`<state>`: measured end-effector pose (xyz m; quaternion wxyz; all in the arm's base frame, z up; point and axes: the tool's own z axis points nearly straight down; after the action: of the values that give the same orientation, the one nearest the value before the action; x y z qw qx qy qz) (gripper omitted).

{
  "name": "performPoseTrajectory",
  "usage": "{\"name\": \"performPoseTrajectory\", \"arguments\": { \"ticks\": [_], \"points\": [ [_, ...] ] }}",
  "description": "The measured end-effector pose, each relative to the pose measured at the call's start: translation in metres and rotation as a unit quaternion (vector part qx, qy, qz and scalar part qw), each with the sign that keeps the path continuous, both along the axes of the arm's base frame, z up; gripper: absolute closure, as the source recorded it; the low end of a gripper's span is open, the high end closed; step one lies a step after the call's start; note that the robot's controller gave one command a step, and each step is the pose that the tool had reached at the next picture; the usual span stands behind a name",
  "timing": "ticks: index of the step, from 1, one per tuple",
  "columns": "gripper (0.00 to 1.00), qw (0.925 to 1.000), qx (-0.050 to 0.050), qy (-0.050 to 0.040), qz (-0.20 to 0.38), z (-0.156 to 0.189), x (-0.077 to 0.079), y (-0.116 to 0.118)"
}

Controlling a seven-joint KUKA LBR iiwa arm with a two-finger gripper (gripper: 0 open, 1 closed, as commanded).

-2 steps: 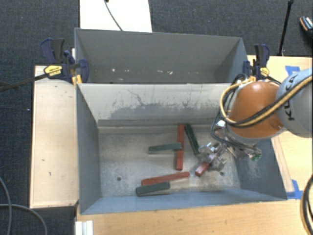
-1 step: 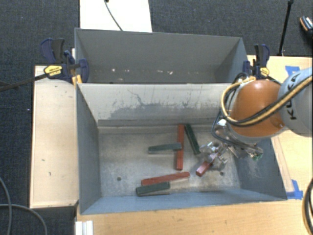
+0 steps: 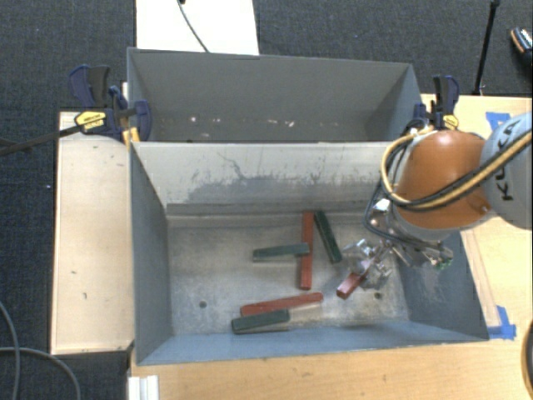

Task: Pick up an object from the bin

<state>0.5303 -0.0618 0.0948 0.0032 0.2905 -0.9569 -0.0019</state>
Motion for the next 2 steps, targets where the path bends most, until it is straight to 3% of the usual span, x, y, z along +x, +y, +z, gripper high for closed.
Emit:
{"name": "performPoseTrajectory", "arguments": {
  "ticks": [2],
  "points": [
    [1.0, 1.0, 0.0, -0.0034, -0.002, 0.047, 0.002, 0.0]
  ]
}}
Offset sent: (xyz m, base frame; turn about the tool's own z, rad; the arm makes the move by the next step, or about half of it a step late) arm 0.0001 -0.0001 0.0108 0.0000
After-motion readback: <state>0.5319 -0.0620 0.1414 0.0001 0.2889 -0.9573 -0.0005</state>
